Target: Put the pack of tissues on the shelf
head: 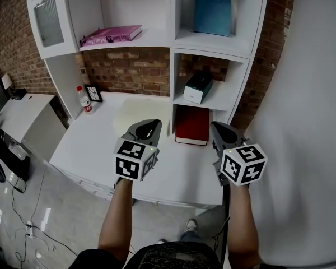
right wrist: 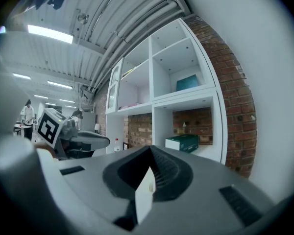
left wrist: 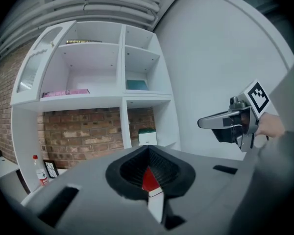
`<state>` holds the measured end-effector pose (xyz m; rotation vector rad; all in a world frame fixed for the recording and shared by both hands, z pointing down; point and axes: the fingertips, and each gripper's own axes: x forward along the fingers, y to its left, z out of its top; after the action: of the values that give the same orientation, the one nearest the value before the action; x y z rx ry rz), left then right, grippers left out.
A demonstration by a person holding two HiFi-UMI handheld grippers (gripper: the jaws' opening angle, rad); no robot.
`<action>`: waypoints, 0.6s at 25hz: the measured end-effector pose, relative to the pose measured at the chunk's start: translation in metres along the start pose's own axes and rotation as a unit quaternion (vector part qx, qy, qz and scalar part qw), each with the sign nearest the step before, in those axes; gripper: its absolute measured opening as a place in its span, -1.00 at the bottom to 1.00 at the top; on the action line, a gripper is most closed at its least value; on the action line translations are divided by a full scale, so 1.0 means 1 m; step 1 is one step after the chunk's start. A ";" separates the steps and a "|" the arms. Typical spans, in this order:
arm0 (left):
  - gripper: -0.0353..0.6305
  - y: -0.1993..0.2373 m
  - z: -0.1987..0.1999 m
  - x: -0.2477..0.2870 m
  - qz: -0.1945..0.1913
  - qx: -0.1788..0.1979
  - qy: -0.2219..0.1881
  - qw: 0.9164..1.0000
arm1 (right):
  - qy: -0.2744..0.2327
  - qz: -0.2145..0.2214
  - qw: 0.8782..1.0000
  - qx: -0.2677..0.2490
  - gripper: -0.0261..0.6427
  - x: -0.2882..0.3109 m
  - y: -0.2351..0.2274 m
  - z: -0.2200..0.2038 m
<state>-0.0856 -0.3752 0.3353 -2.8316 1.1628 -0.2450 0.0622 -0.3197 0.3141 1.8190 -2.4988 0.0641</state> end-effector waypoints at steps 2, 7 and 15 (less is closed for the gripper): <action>-0.87 0.003 -0.001 -0.005 0.004 -0.004 -0.004 1.000 | 0.004 -0.005 1.000 -0.004 -0.91 -0.004 0.003 -0.003; -0.87 0.003 -0.008 -0.014 0.003 -0.011 0.003 1.000 | 0.004 -0.012 1.000 -0.012 -0.91 -0.012 0.010 -0.001; -0.87 -0.001 -0.010 -0.019 -0.003 -0.010 0.005 1.000 | 0.005 -0.011 1.000 -0.024 -0.91 -0.014 0.019 0.000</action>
<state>-0.1005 -0.3609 0.3432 -2.8538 1.1651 -0.2499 0.0487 -0.3003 0.3127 1.8245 -2.4509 0.0118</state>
